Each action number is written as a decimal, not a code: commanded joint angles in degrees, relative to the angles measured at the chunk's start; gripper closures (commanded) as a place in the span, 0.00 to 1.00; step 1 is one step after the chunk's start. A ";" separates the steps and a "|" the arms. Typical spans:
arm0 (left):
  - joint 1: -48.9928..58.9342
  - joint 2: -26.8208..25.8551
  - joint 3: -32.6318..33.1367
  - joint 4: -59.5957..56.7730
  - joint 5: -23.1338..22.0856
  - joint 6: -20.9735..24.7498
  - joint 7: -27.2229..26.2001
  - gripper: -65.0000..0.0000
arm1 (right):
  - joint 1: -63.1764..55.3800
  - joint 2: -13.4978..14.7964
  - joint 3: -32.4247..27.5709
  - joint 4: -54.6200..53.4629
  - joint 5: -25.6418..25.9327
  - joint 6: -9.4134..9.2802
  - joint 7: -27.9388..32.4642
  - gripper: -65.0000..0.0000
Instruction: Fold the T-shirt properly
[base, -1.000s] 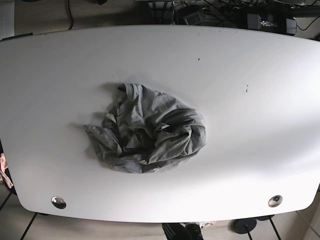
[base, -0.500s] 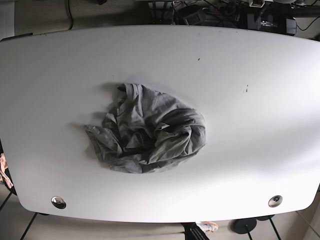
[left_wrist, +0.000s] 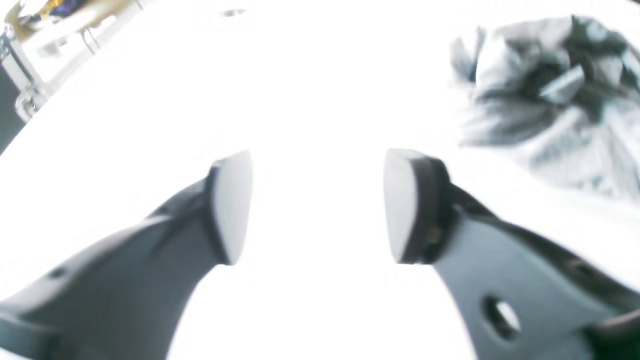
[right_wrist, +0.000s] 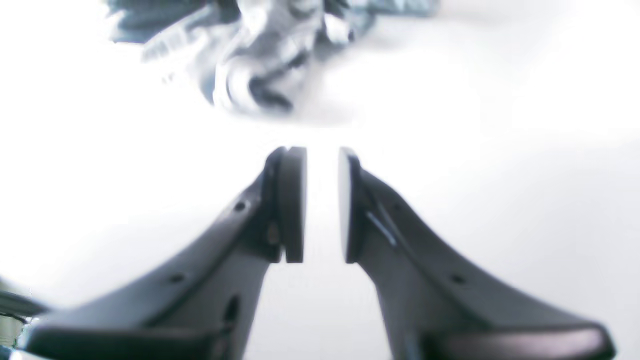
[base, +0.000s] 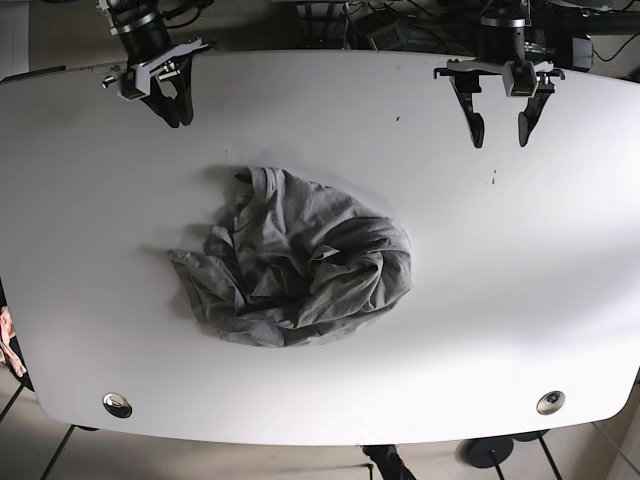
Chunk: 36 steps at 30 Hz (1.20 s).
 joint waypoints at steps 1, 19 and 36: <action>-2.22 -0.14 -0.33 0.91 -0.17 0.08 3.64 0.34 | 4.03 -0.52 0.26 1.29 0.39 0.00 -2.26 0.67; -16.02 -0.58 -0.60 -0.24 0.27 0.08 19.55 0.35 | 43.59 -11.42 0.52 -14.71 0.48 12.40 -41.64 0.47; -16.11 -0.66 -0.42 -1.11 0.36 0.08 19.55 0.35 | 53.88 -11.42 5.36 -40.21 7.07 15.91 -41.47 0.47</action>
